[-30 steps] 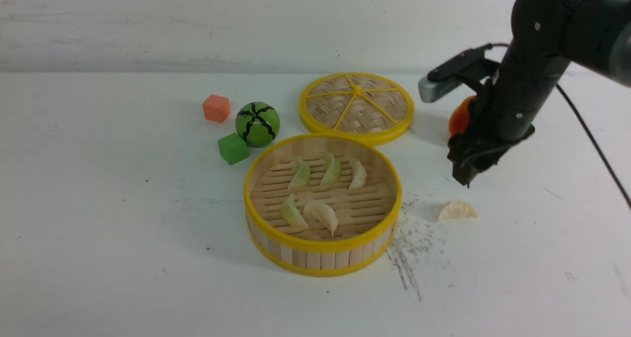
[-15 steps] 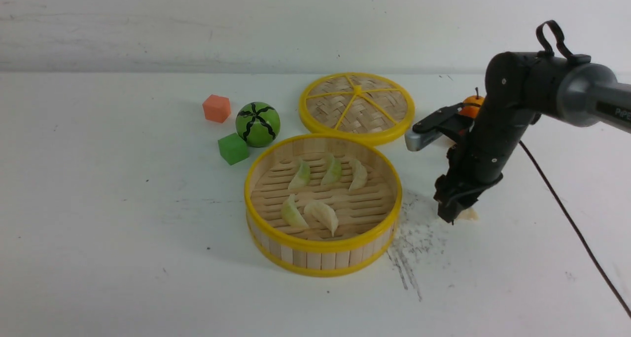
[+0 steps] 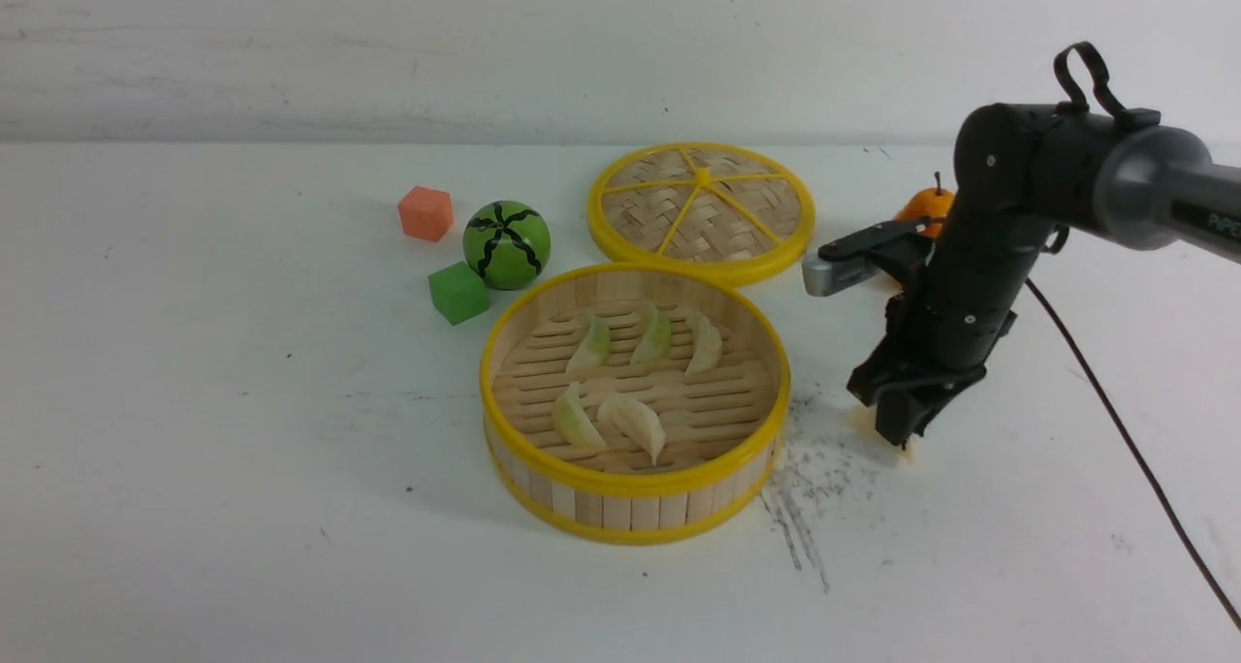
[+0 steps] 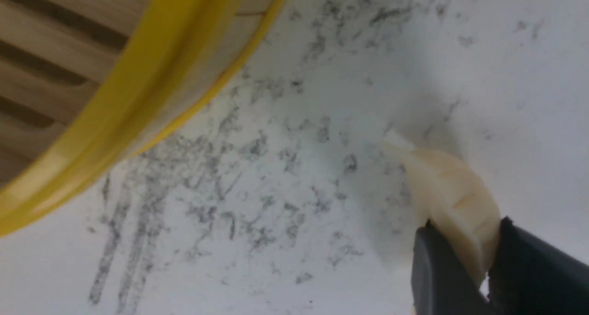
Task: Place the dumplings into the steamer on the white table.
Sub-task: 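Reach for and grasp a dumpling lying on the table beside the steamer, then place the dumpling in the bamboo steamer basket with the right gripper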
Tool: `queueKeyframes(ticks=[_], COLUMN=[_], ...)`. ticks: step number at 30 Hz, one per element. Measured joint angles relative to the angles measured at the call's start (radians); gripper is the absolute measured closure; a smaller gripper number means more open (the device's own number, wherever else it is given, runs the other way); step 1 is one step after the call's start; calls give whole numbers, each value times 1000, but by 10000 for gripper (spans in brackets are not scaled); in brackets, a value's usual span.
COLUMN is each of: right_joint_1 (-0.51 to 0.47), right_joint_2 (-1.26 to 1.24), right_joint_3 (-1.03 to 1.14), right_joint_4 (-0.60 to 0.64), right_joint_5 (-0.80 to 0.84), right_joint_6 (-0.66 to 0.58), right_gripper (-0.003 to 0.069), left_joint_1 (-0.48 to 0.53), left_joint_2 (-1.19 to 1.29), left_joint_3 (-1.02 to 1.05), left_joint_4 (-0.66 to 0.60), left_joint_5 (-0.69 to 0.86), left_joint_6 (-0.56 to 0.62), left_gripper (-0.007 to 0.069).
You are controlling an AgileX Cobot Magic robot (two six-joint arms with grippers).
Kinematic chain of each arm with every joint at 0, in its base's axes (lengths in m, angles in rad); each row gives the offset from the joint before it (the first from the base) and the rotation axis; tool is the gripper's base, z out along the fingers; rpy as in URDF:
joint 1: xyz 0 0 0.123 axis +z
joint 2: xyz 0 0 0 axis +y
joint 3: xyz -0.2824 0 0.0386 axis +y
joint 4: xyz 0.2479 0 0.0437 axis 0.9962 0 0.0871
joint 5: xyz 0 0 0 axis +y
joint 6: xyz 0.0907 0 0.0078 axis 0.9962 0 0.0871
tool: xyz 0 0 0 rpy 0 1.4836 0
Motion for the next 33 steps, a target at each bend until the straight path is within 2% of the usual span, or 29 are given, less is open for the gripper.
queueKeyframes(ticks=[10, 14, 19, 24, 31, 33], right_joint_1=[0, 23, 108, 207, 242, 248], right_joint_2=[-121, -192, -211, -153, -83, -76], right_joint_3=[2, 3, 3, 3, 9, 9], right_joint_4=[25, 167, 240, 238, 140, 120], right_joint_5=[16, 21, -1, -97, -178, -183], right_joint_6=[66, 81, 84, 149, 221, 239], right_gripper=[515, 515, 515, 515, 515, 484], left_joint_1=[0, 0, 0, 0, 0, 0], left_joint_2=[0, 0, 0, 0, 0, 0], left_joint_3=[0, 0, 0, 0, 0, 0], left_joint_4=[3, 3, 3, 10, 10, 7], left_joint_5=[0, 0, 0, -29, -46, -57], left_joint_6=[0, 0, -3, -75, -105, -107], left_gripper=[521, 516, 515, 514, 514, 511])
